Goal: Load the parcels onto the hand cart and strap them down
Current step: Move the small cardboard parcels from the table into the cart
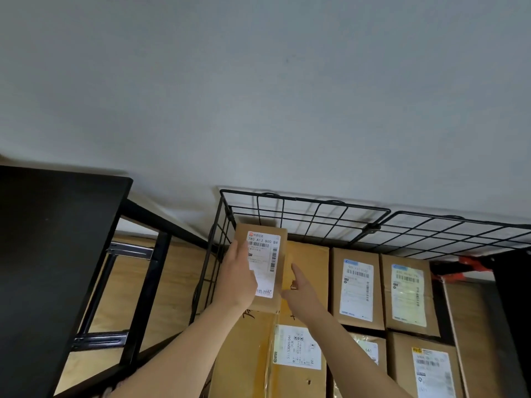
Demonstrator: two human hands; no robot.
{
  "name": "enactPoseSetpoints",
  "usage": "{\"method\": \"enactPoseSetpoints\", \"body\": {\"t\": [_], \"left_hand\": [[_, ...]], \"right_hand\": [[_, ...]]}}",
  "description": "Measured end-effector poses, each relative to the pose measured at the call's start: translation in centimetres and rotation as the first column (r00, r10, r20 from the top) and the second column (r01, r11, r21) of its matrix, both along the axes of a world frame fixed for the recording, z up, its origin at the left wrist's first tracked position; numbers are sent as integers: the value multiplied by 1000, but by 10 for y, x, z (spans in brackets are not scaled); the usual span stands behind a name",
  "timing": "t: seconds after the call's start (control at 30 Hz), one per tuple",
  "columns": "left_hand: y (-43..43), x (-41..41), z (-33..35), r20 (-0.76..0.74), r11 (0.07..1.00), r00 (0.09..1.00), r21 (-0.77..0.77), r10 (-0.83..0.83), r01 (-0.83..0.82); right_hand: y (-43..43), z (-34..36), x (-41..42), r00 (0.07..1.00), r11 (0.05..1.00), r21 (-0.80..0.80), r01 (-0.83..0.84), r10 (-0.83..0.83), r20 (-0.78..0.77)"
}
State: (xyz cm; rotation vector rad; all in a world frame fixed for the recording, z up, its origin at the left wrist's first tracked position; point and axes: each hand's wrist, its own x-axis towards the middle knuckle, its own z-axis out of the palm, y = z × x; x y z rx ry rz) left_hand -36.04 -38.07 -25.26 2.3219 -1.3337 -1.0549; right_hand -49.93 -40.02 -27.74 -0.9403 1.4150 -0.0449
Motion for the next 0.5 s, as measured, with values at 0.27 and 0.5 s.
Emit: {"method": "enactPoseSetpoints", "body": {"t": [0.27,0.5], "left_hand": [[12,0,56,-46,980,979,-17,-199,198],[14,17,136,71,928,937,-133,-342,349]], "right_hand": [[13,53,-30,986,994,-108,20,-37,-160],[15,134,-27,986,945,-326,-25,-30,-164]]}}
